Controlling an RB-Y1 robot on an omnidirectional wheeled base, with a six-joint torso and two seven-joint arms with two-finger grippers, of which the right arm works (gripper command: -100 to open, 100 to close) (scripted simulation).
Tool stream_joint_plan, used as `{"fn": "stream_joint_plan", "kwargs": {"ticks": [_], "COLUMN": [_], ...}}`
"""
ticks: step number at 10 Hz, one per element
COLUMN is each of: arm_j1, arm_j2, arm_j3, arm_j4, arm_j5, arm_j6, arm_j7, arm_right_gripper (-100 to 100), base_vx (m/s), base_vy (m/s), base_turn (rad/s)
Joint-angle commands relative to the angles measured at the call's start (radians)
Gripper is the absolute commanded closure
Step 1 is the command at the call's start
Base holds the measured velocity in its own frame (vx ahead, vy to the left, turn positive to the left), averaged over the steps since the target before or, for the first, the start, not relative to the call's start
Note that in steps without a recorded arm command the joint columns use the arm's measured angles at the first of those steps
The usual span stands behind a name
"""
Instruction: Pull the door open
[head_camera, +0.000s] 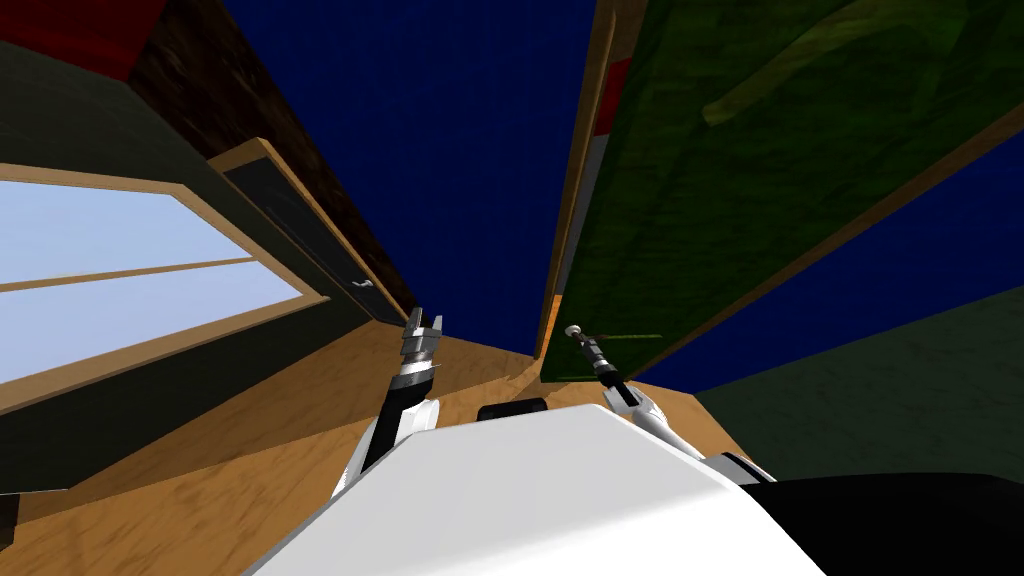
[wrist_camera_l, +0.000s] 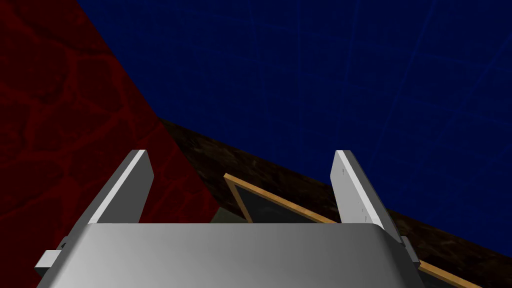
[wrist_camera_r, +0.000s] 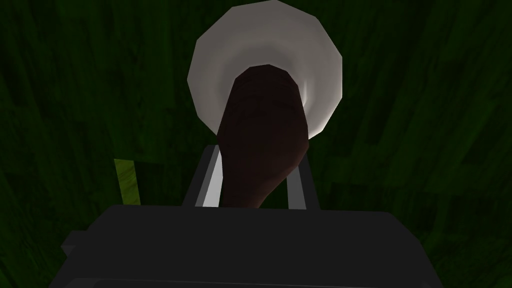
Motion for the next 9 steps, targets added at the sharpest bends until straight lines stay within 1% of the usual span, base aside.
{"fn": "stream_joint_plan", "kwargs": {"ticks": [1,3,4,5,6,7,8,9], "arm_j1": [0.027,0.052,0.068,0.079,0.065,0.086,0.091,0.1], "arm_j2": [-0.019,-0.043,-0.059,-0.069,-0.059,-0.072,-0.076,-0.084], "arm_j3": [0.014,0.031,0.042,0.049,0.048,0.06,0.062,0.066], "arm_j4": [-0.01,-0.012,-0.013,-0.014,-0.005,0.004,0.007,0.011], "arm_j5": [0.002,0.004,0.005,0.006,0.007,0.006,0.005,0.004], "arm_j6": [-0.027,-0.063,-0.087,-0.103,-0.095,-0.13,-0.138,-0.157], "arm_j7": [-0.017,-0.038,-0.052,-0.062,-0.057,-0.07,-0.073,-0.079], "arm_right_gripper": [100,100,100,100,100,100,100,100], "base_vx": [-0.198,-0.228,-0.287,-0.257,-0.104,-0.132,-0.196,-0.224], "base_vy": [-0.067,-0.068,-0.088,-0.094,-0.03,-0.078,-0.097,-0.057], "base_turn": [0.136,0.143,0.16,0.135,0.021,0.215,0.195,0.146]}}
